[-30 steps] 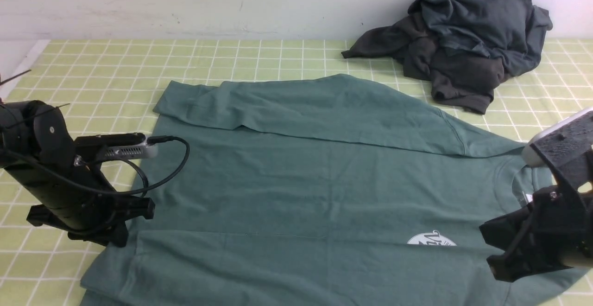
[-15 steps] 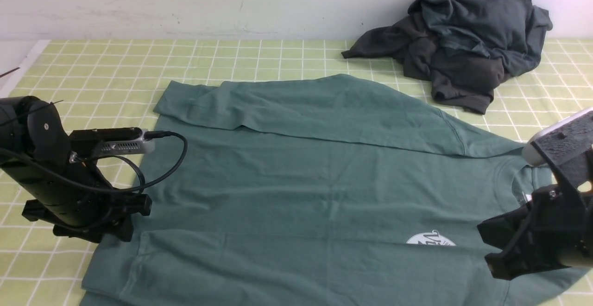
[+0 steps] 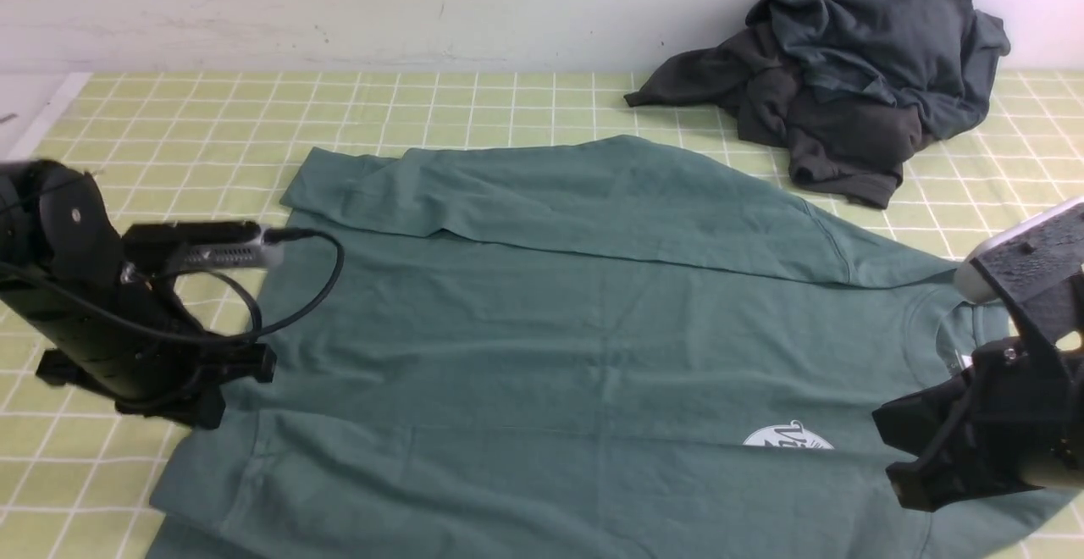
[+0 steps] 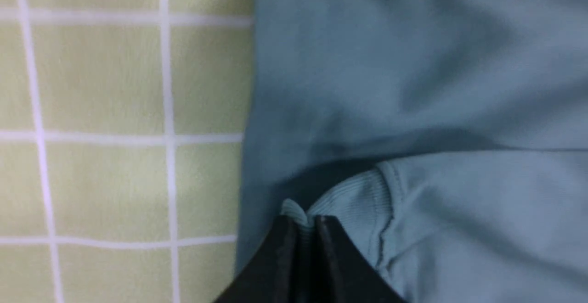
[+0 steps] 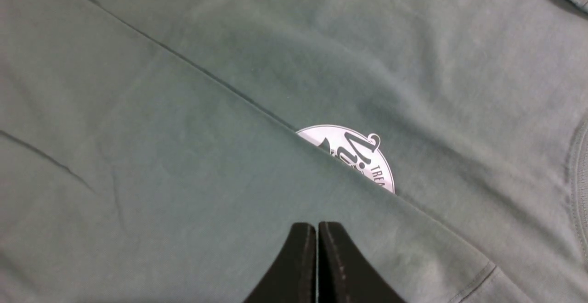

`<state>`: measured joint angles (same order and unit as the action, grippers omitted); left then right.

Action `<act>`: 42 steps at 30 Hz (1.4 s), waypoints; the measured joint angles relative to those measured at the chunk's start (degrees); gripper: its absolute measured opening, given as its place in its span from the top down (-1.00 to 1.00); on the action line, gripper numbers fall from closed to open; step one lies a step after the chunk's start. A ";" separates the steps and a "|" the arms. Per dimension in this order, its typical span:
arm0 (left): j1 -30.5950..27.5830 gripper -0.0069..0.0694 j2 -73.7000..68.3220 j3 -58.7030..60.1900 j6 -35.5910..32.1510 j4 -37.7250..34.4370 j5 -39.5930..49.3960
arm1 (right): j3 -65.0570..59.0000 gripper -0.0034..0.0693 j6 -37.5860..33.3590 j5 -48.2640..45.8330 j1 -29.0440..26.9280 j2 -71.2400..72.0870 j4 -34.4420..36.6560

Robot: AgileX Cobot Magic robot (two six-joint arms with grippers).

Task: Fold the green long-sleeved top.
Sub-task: Use the left arm to drag and place the cuff at the centered position on the left edge of the fabric, then use the left arm to clamp the cuff farthest from it

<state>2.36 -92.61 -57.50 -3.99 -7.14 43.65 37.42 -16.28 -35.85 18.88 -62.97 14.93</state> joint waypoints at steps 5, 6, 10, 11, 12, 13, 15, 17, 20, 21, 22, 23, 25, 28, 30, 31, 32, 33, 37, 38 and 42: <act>4.40 0.77 7.23 -9.00 -0.91 -0.06 1.38 | 0.00 0.90 0.00 0.00 0.00 0.00 0.00; 4.98 0.77 8.04 -10.89 -0.91 -0.06 1.40 | 0.00 0.90 0.00 0.00 0.00 0.00 0.00; 5.85 0.77 8.62 -19.10 -0.97 0.06 1.47 | 0.00 0.90 0.00 0.00 0.00 0.00 0.00; 5.85 0.77 8.35 -19.69 -0.97 0.25 1.47 | 0.00 0.90 0.00 0.00 0.00 0.00 0.00; 5.71 0.77 7.35 -21.00 -0.97 0.80 1.37 | 0.00 0.90 -0.14 0.00 0.00 0.00 0.00; 5.63 0.77 6.52 -21.73 -0.97 1.22 1.35 | 0.00 0.90 -0.38 0.00 0.00 0.00 0.00; 4.82 0.77 1.09 -24.90 -0.97 2.74 1.30 | 0.00 0.90 -1.09 0.00 0.00 0.00 0.00; 4.32 0.77 -2.83 -26.83 -0.97 3.28 1.38 | 0.00 0.90 -1.17 0.00 0.00 0.00 0.00; 3.34 0.68 -13.92 -32.72 -0.97 3.80 2.23 | 0.00 0.90 -1.29 0.00 0.00 0.00 0.00; 3.12 0.62 -17.00 -34.81 -0.97 4.08 2.94 | 0.00 0.90 -1.29 0.00 0.00 0.00 0.00; 3.09 0.61 -17.60 -35.26 -0.97 4.14 3.35 | 0.00 0.90 -1.29 0.00 0.00 0.00 0.00; 2.77 0.44 -22.20 -39.13 -0.68 4.64 5.03 | 0.00 0.90 -1.29 0.00 0.00 0.00 0.00; 2.39 0.22 -26.69 -43.78 0.53 5.41 6.14 | 0.00 0.90 -1.29 0.00 0.00 0.00 0.00; 1.79 -0.10 -32.12 -51.40 3.99 6.77 6.06 | 0.00 0.90 -1.36 0.07 0.00 0.00 0.00; 1.58 -0.23 -35.09 -55.37 5.95 7.77 5.44 | 0.00 0.90 -1.44 0.23 0.00 0.00 0.00; 1.53 -0.29 -36.39 -57.63 6.83 8.22 5.02 | 0.00 0.90 -1.46 0.37 0.00 0.00 0.00; 1.53 -0.30 -36.89 -57.97 7.06 8.32 4.72 | 0.00 0.90 -1.46 0.44 0.00 0.00 0.00; 1.46 -0.33 -38.92 -60.40 7.33 8.47 3.51 | 0.00 0.90 -1.46 0.57 0.00 0.00 0.00; 1.42 -0.34 -43.00 -63.48 7.79 9.10 -0.02 | 0.00 0.90 -1.61 1.75 0.00 0.00 -0.17; 1.35 -0.34 -44.19 -64.00 8.20 9.37 -0.89 | 0.00 0.90 -1.77 2.12 0.00 0.00 -0.19; 0.26 -0.34 -47.96 -64.38 11.24 10.92 -3.23 | 0.00 0.90 -2.92 3.30 0.00 -0.05 -0.19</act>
<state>2.61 -140.56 -121.88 7.25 3.78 40.42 37.42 -19.20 -32.55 18.88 -63.02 14.74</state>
